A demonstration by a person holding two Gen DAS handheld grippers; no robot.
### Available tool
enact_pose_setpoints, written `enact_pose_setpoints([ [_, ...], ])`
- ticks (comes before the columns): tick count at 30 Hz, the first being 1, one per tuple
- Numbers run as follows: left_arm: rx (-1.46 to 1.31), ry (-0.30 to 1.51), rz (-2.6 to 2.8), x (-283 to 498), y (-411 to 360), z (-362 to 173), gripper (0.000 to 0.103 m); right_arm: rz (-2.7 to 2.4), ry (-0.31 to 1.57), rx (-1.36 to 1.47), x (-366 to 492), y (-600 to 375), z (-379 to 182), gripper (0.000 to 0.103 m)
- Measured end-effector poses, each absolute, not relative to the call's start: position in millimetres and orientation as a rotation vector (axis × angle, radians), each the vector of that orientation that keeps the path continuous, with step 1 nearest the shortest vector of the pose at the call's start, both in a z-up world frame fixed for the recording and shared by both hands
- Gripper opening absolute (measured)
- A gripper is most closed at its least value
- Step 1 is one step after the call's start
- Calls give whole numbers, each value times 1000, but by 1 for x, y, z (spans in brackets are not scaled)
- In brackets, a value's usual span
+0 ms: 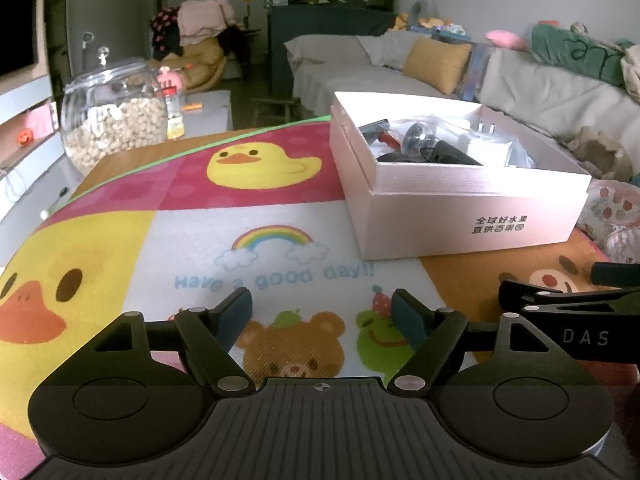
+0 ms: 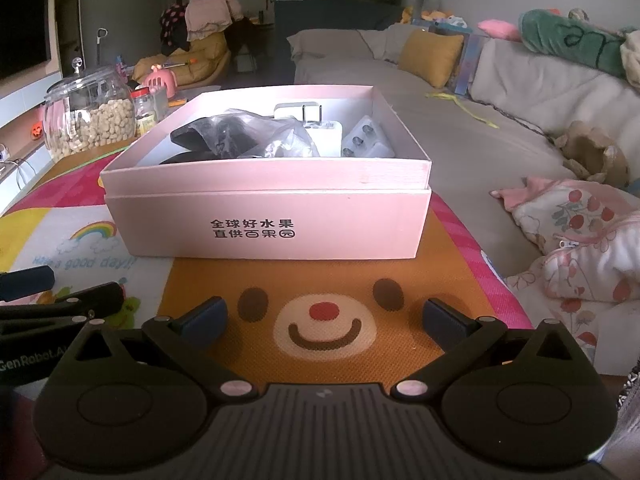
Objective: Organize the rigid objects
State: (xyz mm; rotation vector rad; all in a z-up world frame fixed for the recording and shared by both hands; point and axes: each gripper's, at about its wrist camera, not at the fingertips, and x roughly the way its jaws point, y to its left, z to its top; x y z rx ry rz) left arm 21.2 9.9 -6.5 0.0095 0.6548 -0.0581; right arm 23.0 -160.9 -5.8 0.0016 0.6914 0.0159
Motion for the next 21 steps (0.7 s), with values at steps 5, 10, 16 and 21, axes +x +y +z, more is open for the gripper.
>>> enact_pose_setpoints([
  [5, 4, 654, -60, 21, 10, -6, 81, 16, 691, 2, 23, -161, -6, 103],
  [10, 1, 653, -61, 21, 10, -6, 81, 16, 691, 2, 23, -161, -6, 103],
  [16, 0, 652, -61, 21, 9, -6, 81, 16, 691, 2, 23, -161, -6, 103],
  [21, 2, 653, -60, 21, 10, -6, 81, 16, 691, 2, 23, -161, -6, 103],
])
